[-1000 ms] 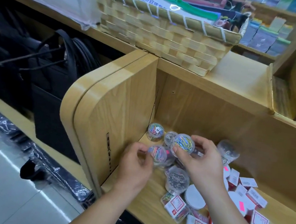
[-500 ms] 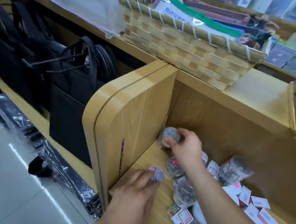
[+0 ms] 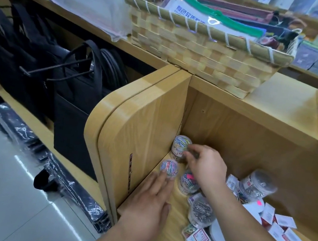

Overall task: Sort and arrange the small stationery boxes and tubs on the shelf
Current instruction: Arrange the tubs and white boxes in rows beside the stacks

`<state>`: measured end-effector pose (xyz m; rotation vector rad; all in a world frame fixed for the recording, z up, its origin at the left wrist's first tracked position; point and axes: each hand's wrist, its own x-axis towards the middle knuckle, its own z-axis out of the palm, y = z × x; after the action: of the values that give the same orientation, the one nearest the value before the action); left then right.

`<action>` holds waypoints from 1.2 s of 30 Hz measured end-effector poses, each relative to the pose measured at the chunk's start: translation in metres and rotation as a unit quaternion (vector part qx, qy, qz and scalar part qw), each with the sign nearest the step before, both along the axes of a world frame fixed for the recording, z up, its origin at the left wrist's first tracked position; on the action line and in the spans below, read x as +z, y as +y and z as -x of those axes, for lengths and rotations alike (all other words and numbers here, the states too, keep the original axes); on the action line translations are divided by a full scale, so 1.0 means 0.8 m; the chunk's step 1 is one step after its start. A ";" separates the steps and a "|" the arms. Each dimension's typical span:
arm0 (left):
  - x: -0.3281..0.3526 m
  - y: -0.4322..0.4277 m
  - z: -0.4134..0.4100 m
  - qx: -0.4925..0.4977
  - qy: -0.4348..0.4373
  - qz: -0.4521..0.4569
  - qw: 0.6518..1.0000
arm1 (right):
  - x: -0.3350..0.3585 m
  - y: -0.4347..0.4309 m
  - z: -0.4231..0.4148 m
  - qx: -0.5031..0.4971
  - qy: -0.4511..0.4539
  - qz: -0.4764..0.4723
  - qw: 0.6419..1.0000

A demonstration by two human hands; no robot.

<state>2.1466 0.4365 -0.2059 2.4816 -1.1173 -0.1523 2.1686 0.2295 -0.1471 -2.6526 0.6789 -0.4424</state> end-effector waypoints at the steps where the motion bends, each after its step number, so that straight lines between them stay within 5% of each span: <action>1: 0.004 -0.005 -0.006 -0.005 0.016 -0.002 1.000 | 0.001 -0.001 -0.003 -0.004 -0.002 -0.001 1.000; 13: 0.003 -0.027 -0.030 0.016 0.013 0.031 0.999 | 0.024 -0.012 0.107 -0.002 -0.095 -0.086 0.992; 23: 0.010 -0.077 -0.022 -0.020 0.044 0.106 0.993 | 0.016 -0.011 0.149 0.013 -0.053 -0.074 0.996; 29: -0.001 -0.036 -0.012 0.076 0.097 0.205 0.971 | 0.029 -0.007 0.126 0.035 -0.026 -0.064 0.997; 33: 0.020 -0.018 -0.015 0.127 0.061 0.271 0.952 | 0.031 0.018 0.098 0.097 0.022 -0.138 0.985; 36: 0.038 -0.030 -0.025 0.144 0.052 0.281 0.947 | 0.039 0.036 0.072 0.100 0.000 -0.285 0.953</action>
<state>2.1664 0.4126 -0.1753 2.0573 -0.6257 0.1073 2.1110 0.2585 -0.1163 -2.1386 0.4427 -0.1548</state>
